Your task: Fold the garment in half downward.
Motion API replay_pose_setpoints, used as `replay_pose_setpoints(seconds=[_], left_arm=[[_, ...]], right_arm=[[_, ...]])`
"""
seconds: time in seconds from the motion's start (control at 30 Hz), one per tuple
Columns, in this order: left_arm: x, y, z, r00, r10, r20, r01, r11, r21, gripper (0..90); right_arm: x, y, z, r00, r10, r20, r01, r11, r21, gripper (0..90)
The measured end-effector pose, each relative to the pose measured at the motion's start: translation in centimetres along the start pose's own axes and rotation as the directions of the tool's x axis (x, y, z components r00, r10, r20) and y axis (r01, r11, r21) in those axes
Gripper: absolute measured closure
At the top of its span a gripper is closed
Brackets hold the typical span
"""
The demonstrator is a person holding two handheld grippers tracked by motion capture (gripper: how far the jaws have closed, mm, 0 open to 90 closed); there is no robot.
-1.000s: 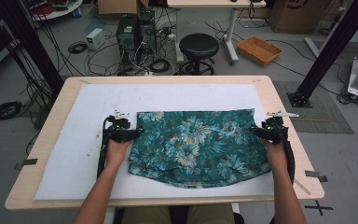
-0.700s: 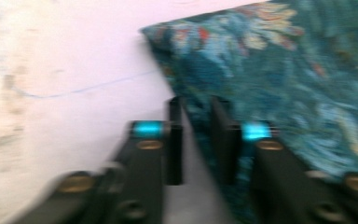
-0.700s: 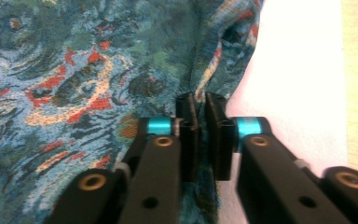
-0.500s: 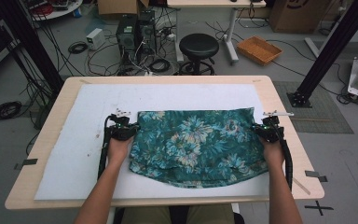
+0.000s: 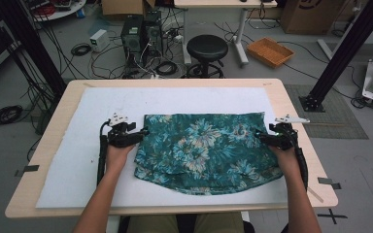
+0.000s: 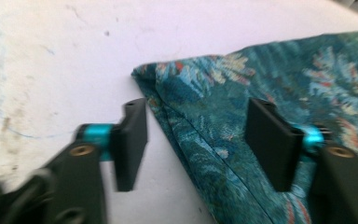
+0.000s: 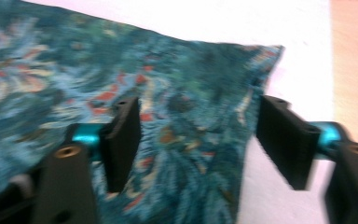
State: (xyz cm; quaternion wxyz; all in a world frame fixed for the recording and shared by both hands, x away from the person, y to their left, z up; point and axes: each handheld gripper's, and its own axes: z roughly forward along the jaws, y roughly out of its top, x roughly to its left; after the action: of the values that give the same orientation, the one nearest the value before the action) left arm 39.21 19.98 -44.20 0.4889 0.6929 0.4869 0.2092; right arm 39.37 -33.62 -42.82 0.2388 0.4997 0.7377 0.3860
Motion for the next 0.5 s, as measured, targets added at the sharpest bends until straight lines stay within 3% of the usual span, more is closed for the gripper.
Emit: replay_pose_setpoints(seconds=[0.07,0.1,0.27,0.33,0.5], left_arm=[[0.1,0.0,-0.5,1.0,-0.003,0.002,0.003,0.9999,-0.014,28.8],[0.1,0.1,-1.3,1.0,0.0,0.008,0.0,0.9993,-0.037,25.5],[-0.2,0.0,-3.2,0.9998,0.009,0.02,-0.007,0.9976,-0.069,25.4],[-0.4,-0.1,-3.8,0.9994,0.024,0.025,-0.022,0.9964,-0.082,25.4],[-0.8,-0.3,-5.3,0.9974,0.052,0.051,-0.045,0.992,-0.118,25.4]], right_arm=[[0.2,0.0,-0.2,0.9998,-0.014,-0.015,0.014,1.0,-0.006,28.0],[0.5,-0.1,-0.8,0.9983,-0.047,-0.033,0.047,0.999,-0.024,22.0],[0.9,-0.2,-2.3,0.9913,-0.074,-0.109,0.067,0.996,-0.067,21.5],[1.0,-0.2,-2.5,0.9904,-0.077,-0.115,0.068,0.995,-0.074,21.5],[1.9,-0.3,-3.7,0.9783,-0.118,-0.171,0.099,0.988,-0.115,21.5]])
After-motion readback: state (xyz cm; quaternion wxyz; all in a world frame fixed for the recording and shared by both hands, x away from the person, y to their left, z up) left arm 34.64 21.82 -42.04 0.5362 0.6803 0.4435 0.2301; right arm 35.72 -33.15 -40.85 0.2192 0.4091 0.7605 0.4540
